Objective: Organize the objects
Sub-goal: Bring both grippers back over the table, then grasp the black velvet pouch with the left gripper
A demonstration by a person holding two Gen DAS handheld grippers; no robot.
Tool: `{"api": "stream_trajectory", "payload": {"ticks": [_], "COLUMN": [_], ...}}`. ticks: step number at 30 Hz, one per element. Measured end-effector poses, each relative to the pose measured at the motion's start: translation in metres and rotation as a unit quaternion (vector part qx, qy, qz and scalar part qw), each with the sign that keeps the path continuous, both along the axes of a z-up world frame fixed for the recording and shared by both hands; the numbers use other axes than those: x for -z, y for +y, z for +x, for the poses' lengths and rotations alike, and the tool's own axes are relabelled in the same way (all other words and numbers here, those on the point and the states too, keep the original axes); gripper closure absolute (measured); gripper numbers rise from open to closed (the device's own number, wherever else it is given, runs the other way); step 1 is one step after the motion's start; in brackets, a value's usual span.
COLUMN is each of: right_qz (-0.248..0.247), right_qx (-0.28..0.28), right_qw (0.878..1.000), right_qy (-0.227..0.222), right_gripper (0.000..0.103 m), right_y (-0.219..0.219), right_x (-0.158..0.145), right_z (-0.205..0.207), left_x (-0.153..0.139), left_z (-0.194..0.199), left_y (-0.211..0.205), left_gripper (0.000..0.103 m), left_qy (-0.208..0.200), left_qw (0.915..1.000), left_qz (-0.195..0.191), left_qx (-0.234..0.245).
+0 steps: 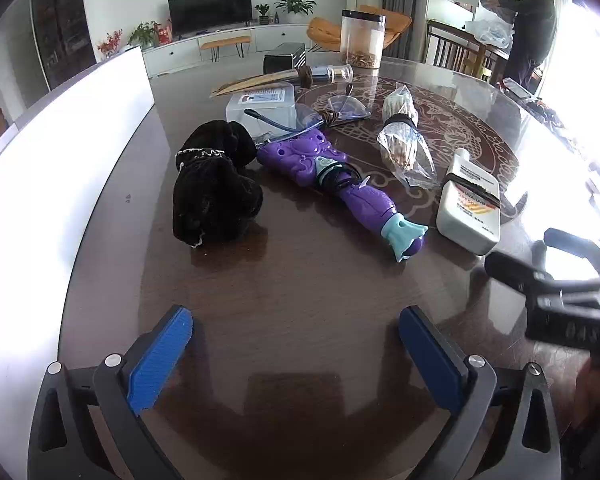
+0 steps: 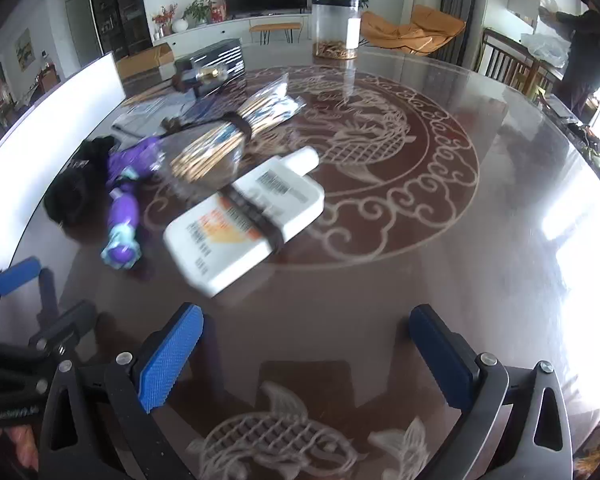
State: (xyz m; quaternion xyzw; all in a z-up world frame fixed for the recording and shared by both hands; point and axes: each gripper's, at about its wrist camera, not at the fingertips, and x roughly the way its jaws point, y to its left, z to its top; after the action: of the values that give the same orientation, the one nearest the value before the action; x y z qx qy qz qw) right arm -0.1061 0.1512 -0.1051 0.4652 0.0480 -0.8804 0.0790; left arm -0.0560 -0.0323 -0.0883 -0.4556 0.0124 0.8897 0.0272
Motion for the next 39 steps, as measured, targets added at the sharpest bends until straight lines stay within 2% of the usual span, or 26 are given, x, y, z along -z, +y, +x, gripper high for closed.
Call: {"api": "stream_trajectory", "payload": {"ticks": [9, 24, 26, 29, 31, 34, 35, 37, 39], "right_qz": [-0.001, 0.000, 0.000, 0.000, 0.000, 0.000, 0.000, 0.000, 0.000], "right_qx": [0.033, 0.042, 0.042, 0.042, 0.042, 0.042, 0.042, 0.042, 0.042], "right_qw": [0.999, 0.999, 0.999, 0.999, 0.999, 0.999, 0.999, 0.999, 0.999], "right_qy": [0.007, 0.010, 0.010, 0.010, 0.010, 0.010, 0.010, 0.010, 0.010], "right_gripper": [0.000, 0.000, 0.000, 0.000, 0.000, 0.000, 0.000, 0.000, 0.000], "right_y": [0.023, 0.025, 0.025, 0.025, 0.025, 0.025, 0.025, 0.025, 0.025], "right_x": [0.000, -0.001, -0.001, 0.000, 0.000, 0.000, 0.000, 0.000, 0.000], "right_z": [-0.028, -0.030, -0.030, -0.031, -0.031, -0.031, -0.031, -0.031, -0.031], "left_x": [0.000, -0.002, -0.002, -0.009, -0.020, -0.036, -0.038, -0.029, -0.017], "left_z": [-0.001, 0.003, 0.008, 0.013, 0.003, -0.029, -0.042, -0.072, -0.092], "left_y": [-0.001, -0.004, -0.010, -0.027, -0.037, -0.043, -0.044, -0.050, -0.057], "left_gripper": [0.000, 0.000, 0.000, 0.000, 0.000, 0.000, 0.000, 0.000, 0.000], "left_qy": [0.000, -0.003, -0.001, 0.006, 0.019, 0.035, 0.030, -0.005, -0.029], "left_qw": [1.0000, 1.0000, 0.9998, 0.9969, 0.9950, 0.9950, 0.9955, 0.9961, 0.9946], "left_qz": [0.000, 0.001, 0.017, 0.071, 0.086, 0.072, 0.065, 0.052, 0.056], "left_qx": [-0.001, -0.001, -0.011, -0.033, -0.048, -0.060, -0.062, -0.071, -0.082]}}
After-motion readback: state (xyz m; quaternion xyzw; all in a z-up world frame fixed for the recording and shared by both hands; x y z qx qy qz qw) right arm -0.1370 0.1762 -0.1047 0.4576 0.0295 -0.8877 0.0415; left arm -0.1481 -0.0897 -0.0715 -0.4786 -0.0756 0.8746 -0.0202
